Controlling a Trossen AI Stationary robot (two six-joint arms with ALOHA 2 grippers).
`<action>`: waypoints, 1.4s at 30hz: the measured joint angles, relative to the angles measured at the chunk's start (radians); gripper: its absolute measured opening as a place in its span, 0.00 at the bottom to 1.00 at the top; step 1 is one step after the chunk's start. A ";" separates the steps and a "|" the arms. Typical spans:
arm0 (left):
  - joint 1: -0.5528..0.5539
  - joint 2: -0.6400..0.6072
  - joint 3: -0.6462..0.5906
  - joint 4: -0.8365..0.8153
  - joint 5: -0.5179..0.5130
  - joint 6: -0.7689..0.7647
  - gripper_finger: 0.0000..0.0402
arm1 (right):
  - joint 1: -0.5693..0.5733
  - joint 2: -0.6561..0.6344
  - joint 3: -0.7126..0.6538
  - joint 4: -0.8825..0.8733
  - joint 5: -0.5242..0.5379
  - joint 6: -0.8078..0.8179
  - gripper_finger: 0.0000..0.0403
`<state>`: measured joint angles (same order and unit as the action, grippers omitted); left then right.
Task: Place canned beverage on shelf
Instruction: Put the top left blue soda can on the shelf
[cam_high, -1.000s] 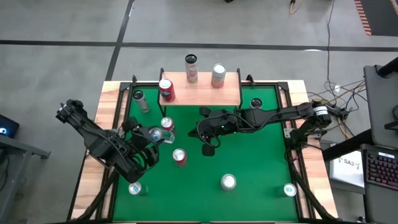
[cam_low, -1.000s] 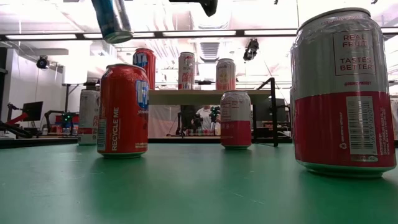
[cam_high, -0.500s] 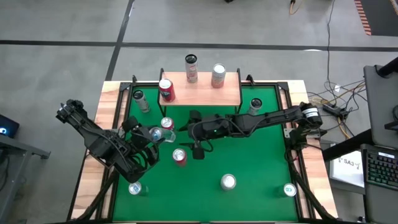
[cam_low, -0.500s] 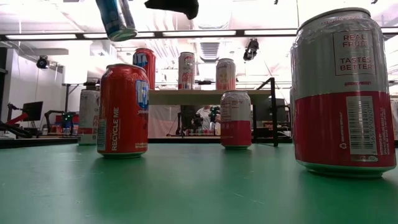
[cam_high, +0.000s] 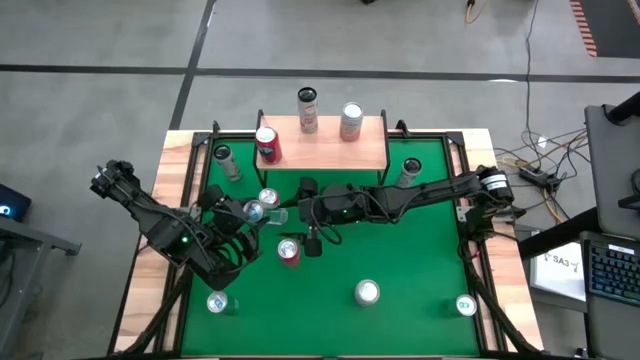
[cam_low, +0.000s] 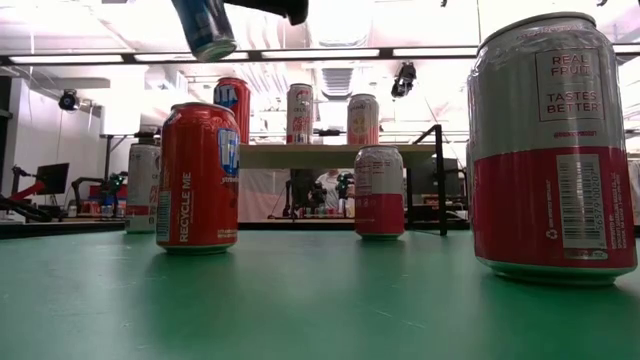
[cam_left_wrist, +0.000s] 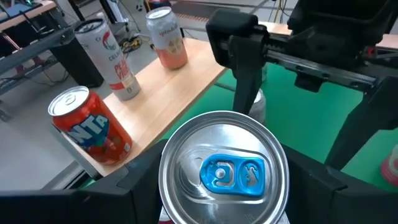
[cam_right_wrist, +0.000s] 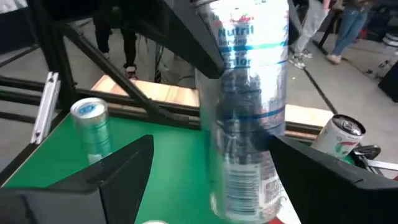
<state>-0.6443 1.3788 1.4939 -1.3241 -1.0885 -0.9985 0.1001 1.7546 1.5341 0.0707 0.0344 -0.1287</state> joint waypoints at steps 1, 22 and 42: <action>0.000 0.000 0.000 0.002 -0.005 0.002 0.58 | 0.000 0.005 0.000 0.022 0.011 0.000 0.78; 0.011 0.003 0.000 0.110 -0.075 0.047 0.58 | -0.008 0.057 0.000 0.149 0.046 -0.042 0.67; 0.012 -0.011 0.000 0.114 -0.155 0.144 0.77 | -0.043 0.044 -0.003 0.081 0.043 0.008 0.51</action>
<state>-0.6327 1.3676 1.4940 -1.2103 -1.2436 -0.8547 0.0566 1.7984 1.5314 0.1516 0.0771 -0.1211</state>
